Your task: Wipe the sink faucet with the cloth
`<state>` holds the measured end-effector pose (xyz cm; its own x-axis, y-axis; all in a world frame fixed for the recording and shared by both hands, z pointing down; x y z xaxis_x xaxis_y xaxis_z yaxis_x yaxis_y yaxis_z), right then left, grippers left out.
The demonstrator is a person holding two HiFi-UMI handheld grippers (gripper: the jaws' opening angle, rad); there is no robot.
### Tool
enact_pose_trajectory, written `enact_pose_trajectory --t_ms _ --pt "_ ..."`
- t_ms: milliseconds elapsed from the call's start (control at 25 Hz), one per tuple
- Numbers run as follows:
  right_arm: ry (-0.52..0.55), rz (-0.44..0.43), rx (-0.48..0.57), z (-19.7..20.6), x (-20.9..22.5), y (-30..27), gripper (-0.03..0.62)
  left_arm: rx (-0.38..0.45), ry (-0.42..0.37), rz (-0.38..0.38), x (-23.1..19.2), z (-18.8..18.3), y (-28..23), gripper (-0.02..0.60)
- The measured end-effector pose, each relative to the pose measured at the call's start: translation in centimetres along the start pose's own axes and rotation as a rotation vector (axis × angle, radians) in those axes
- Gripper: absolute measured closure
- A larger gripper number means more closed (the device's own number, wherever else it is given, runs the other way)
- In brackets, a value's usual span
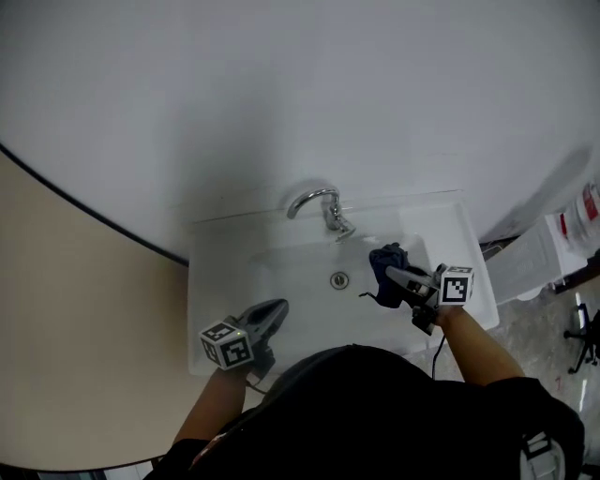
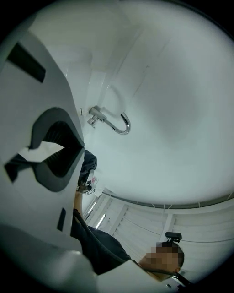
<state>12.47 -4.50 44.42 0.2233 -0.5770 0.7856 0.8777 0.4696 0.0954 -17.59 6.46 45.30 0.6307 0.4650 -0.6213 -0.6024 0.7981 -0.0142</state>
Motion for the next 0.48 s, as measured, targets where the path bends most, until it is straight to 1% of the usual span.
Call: enact_pose_trajectory --t_ms 120,240,360,480 --pt "0.064 0.142 0.023 0.6 -0.9 4.5 0.519 -0.014 -0.011 0.056 0.6 -0.1 -0.1 0.581" --pt "0.125 0.218 0.044 1.2 -2.1 7.7 0.517 -0.021 -0.039 0.108 1.3 0.1 -0.8 0.581" --pt "0.186 0.231 0.046 0.9 -3.3 9.4 0.517 -0.008 -0.05 0.139 2.7 0.4 -2.2 0.581" --pt "0.254 0.191 0.051 -0.4 -4.3 10.2 0.517 0.029 -0.077 0.153 4.8 0.7 -2.9 0.581"
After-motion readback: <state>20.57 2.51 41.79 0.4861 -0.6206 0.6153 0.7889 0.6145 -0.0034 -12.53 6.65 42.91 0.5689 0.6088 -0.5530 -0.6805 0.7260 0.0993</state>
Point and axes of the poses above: the fingertips, and each gripper's own axes: y backward along the fingers, x to its right, z out of its underside, the point moved 5 cm from there along y, backward along the fingers, and after that the axes turned 14 degrees about x, right-handed, at the moved point
